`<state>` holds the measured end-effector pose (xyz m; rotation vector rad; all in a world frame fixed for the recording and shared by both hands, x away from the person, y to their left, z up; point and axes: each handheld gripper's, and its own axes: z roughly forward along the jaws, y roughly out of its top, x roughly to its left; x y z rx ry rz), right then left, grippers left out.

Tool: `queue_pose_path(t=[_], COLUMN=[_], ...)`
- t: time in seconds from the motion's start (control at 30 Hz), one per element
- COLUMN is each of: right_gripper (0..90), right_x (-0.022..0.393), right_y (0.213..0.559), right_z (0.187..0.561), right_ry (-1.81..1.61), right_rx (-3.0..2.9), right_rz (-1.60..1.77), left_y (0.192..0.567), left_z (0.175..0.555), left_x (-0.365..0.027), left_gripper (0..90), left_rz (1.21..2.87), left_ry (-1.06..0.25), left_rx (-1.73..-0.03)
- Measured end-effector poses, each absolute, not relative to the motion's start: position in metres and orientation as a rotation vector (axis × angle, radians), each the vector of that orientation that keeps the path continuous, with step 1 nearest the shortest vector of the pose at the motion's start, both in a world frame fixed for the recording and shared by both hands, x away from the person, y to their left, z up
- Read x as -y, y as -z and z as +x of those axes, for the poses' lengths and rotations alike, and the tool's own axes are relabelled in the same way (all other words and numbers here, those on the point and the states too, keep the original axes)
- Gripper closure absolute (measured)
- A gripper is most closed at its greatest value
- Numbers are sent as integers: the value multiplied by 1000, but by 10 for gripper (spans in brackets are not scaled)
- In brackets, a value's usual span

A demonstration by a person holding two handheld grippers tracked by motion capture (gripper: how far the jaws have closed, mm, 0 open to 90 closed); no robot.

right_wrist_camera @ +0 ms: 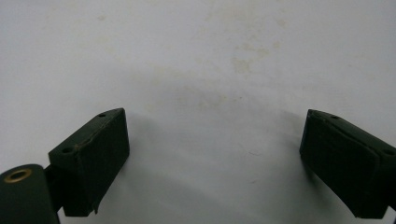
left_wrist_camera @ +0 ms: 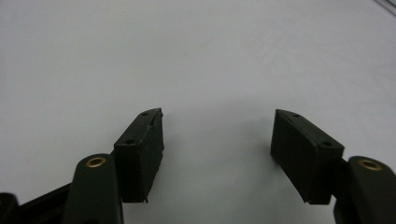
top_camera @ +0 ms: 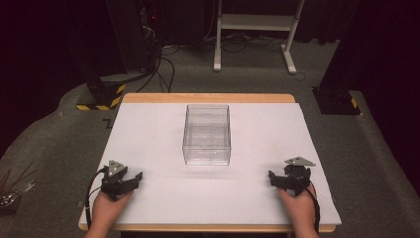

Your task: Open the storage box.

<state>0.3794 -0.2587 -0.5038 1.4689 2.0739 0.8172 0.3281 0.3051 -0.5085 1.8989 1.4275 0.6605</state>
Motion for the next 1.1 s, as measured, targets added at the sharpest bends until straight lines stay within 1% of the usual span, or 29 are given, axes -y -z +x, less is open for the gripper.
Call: queue_pose_path(t=[0.67, 0.77, 0.83, 1.03, 1.1], right_gripper=[91, 133, 140, 233, 249], right_x=[259, 259, 258, 259, 259], right_y=[503, 503, 503, 499, 496], right_z=[379, 377, 376, 372, 370], right_ry=[-815, -833, -830, -835, -854], right_rx=[-2076, -2082, -2078, -2084, -2086], right_rz=[1466, 1453, 1454, 1437, 1431], left_y=[508, 508, 508, 508, 508], left_z=[327, 327, 327, 328, 328], left_x=[-304, -305, -304, -305, -304], left_gripper=[347, 347, 347, 347, 347], left_rz=[1903, 1901, 1898, 1899, 1899], left_ry=[-668, -670, -665, -663, -664], left_rx=[-1426, -1428, -1430, -1429, -1430])
